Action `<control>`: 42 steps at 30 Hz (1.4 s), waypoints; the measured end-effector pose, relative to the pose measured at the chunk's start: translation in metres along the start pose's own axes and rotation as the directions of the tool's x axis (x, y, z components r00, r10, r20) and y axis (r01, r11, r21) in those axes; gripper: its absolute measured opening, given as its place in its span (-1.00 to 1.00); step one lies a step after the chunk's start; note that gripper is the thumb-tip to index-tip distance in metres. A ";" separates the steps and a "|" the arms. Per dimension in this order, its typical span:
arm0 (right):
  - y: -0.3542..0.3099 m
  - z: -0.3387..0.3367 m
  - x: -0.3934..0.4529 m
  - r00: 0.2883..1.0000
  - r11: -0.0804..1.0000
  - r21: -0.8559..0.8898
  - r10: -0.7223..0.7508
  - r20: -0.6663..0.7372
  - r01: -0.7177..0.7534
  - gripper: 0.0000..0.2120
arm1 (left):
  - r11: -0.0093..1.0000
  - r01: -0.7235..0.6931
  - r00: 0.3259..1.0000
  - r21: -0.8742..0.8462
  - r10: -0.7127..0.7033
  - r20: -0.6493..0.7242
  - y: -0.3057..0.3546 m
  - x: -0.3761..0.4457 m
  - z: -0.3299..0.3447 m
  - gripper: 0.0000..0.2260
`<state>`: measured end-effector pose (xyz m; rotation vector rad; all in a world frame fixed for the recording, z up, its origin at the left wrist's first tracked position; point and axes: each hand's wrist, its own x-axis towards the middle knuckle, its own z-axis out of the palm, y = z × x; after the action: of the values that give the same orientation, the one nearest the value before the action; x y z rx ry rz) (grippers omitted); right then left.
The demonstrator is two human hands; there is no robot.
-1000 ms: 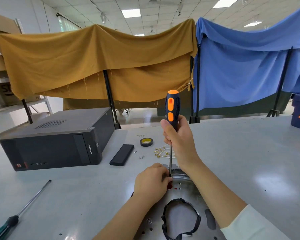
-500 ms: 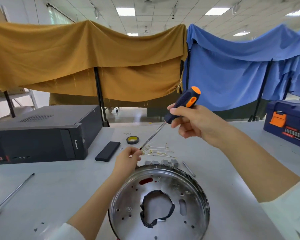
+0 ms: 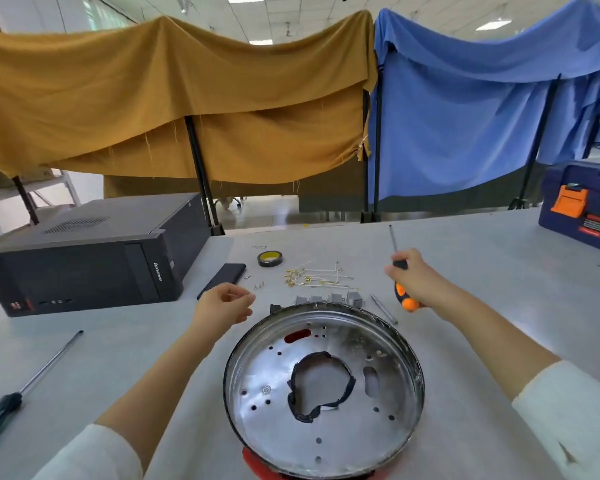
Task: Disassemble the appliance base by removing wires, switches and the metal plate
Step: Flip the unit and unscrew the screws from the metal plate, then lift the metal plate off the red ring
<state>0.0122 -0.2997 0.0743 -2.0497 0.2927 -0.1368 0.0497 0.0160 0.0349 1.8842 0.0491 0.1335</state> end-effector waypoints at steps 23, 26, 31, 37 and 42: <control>0.100 0.042 0.050 0.924 0.880 -0.468 -0.107 -0.366 -0.083 -0.62 | 0.544 -0.038 0.999 0.838 -0.011 0.052 -0.035 0.140 0.039 -0.86; 0.099 0.042 0.050 0.927 0.866 -0.492 -0.112 -0.359 -0.085 -0.60 | 0.529 -0.048 0.998 0.847 -0.014 0.065 -0.037 0.149 0.040 -0.86; 0.092 0.039 0.046 0.908 0.804 -0.590 -0.190 -0.374 -0.076 -0.56 | 0.605 0.012 1.000 0.796 -0.018 -0.001 -0.038 0.142 0.031 -0.65; 0.061 0.024 0.031 0.923 0.940 -0.160 -0.330 -0.196 0.302 -0.82 | 0.858 -0.038 0.995 0.513 -0.014 0.097 -0.021 0.077 0.018 -0.85; 0.037 0.025 0.007 0.955 0.921 -0.337 -0.105 0.276 0.198 -0.64 | 0.966 0.043 0.953 0.255 -0.116 0.280 -0.014 0.009 -0.005 -0.88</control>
<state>0.0187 -0.2968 0.0301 -2.4269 -0.0071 0.0927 0.0580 0.0264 0.0236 2.1282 -0.0638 -0.2195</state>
